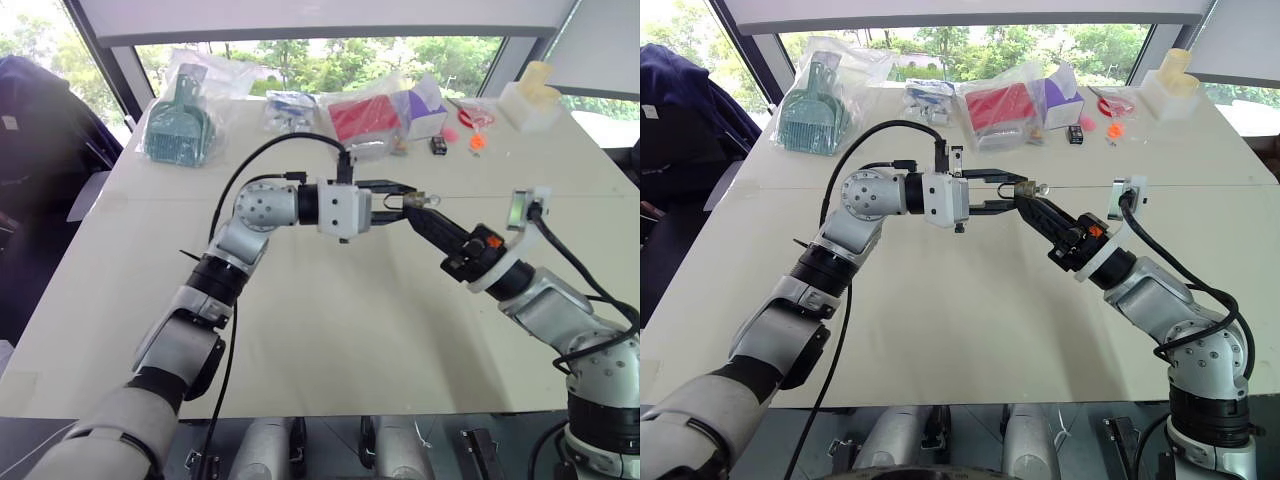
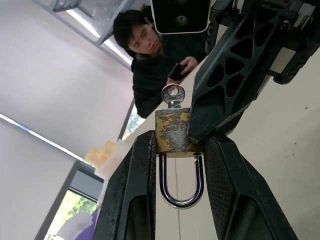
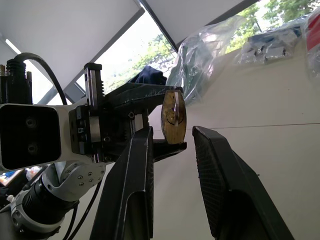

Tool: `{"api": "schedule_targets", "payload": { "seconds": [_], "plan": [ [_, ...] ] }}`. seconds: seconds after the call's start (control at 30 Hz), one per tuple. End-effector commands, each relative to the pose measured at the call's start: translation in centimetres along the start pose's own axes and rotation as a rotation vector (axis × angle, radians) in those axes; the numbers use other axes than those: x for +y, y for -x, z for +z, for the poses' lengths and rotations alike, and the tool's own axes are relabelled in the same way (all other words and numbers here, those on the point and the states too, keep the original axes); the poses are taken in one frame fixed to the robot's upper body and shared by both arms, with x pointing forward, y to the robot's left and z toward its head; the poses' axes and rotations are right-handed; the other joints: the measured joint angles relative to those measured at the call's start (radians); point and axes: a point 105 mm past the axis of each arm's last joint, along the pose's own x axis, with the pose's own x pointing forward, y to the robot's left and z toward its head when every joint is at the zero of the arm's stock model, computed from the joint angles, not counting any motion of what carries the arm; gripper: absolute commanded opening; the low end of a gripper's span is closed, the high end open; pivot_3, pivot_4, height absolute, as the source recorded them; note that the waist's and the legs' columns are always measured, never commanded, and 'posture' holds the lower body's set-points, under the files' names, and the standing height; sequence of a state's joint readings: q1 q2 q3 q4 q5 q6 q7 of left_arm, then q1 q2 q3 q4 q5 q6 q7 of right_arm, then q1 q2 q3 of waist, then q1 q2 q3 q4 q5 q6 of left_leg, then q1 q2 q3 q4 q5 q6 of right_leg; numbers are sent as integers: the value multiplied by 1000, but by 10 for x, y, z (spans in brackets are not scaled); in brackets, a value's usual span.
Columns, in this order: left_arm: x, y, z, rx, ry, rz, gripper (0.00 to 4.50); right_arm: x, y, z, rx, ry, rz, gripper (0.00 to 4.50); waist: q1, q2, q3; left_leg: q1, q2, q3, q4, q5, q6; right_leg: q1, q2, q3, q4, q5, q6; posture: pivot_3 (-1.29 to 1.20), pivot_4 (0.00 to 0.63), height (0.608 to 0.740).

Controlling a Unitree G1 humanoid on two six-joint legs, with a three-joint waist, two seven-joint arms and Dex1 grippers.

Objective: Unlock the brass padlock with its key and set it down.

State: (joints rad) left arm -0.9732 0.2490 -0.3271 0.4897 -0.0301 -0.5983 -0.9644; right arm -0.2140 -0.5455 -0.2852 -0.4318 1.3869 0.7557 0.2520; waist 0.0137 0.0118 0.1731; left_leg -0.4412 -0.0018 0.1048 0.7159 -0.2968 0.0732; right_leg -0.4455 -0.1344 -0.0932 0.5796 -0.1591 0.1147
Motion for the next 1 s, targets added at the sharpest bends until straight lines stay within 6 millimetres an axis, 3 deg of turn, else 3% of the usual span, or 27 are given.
{"api": "schedule_targets", "payload": {
  "seconds": [0.03, 0.33, 0.47, 0.77, 0.83, 1.0],
  "plan": [
    [10, 0, 11, -33, -59, 29, 764, 6, 0, 13, -59, 13, 30, 1265, 0, 0, 0, 0, 0, 0, 0, 0, 0, 0, 0, 0, 0, 0, 0, 0, 150, 735],
    [6, 1, 11, -32, -75, 18, 764, 8, -5, 15, -91, -16, 39, 1265, 0, 0, 0, 0, 0, 0, 0, 0, 0, 0, 0, 0, 0, 0, 0, 0, 150, 735],
    [6, 1, 10, -32, -74, 20, 764, 7, -6, 13, -85, -24, 32, 29, 0, 0, 0, 0, 0, 0, 0, 0, 0, 0, 0, 0, 0, 0, 0, 0, 150, 735],
    [11, 3, 5, -10, 36, 38, 764, 5, -5, 11, -68, -5, 13, 29, 0, 0, 0, 0, 0, 0, 0, 0, 0, 0, 0, 0, 0, 0, 0, 0, 150, 735],
    [7, 7, 0, 5, 90, 6, 1786, 4, -4, 12, -70, 2, 5, 0, -1, 0, 0, 0, 0, 0, 0, 0, 0, 0, 0, 0, 0, 0, 0, 0, 150, 735],
    [14, 13, -5, 24, 224, 59, 3462, 2, -4, 12, -68, 9, 0, 0, 0, 0, 0, 0, 0, 0, 0, 0, 0, 0, 0, 0, 0, 0, 0, 0, 150, 735]
  ]
}}
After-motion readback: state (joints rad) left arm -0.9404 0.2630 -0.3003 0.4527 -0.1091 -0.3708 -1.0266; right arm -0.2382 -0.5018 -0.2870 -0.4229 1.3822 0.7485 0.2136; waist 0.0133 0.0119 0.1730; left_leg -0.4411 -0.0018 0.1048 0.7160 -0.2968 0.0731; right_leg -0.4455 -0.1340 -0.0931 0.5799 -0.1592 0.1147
